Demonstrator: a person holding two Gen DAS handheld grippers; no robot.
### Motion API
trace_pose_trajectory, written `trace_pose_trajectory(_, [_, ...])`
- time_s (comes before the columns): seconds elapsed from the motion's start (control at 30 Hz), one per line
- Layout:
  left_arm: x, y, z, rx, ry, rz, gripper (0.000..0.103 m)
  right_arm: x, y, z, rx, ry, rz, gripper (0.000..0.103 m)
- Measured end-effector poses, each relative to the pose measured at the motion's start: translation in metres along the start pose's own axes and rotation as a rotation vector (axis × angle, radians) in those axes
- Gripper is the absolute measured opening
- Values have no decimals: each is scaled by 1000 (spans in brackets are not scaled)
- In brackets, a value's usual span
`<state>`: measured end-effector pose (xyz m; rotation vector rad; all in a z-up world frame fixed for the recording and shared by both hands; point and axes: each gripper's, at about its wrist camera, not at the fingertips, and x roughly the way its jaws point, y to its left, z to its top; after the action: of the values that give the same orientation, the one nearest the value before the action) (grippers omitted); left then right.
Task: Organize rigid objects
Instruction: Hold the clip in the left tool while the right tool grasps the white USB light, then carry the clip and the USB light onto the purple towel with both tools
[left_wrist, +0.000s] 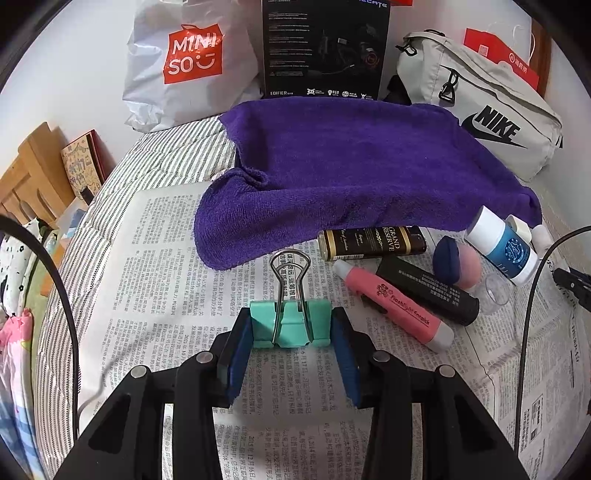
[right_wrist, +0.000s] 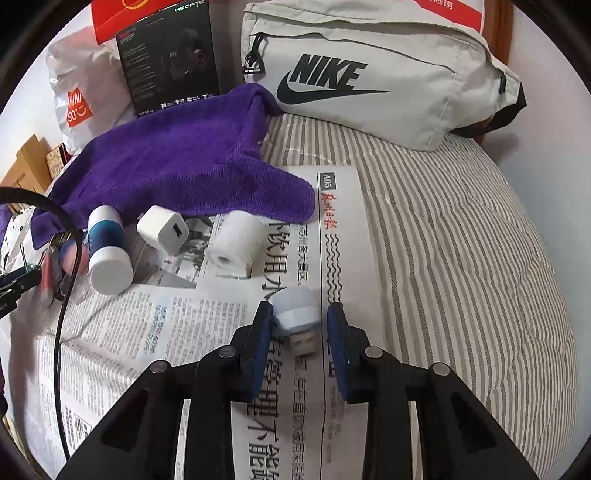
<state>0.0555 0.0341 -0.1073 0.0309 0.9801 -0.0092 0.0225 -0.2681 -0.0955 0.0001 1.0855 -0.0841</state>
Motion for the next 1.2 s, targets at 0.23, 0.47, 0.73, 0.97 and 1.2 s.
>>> trace_pose_trajectory(0.23, [-1, -2, -1, 5, 1, -7, 40, 1, 0, -2, -8, -22, 5, 31])
trace_pose_trajectory(0.47, [-2, 3, -1, -2, 6, -41, 39, 0, -1, 5, -6, -1, 32, 27])
trace_pose_trajectory(0.73, [-11, 14, -2, -24, 11, -70, 39, -24, 5, 20, -26, -28, 78, 27])
trace_pose_trajectory(0.97, [-24, 26, 3, -49, -12, -75, 39, -36, 18, 35, -46, -56, 136, 27])
trace_pose_trajectory(1.2, [-43, 28, 20, -25, -40, -65, 39, -38, 36, 58, -76, -83, 180, 27])
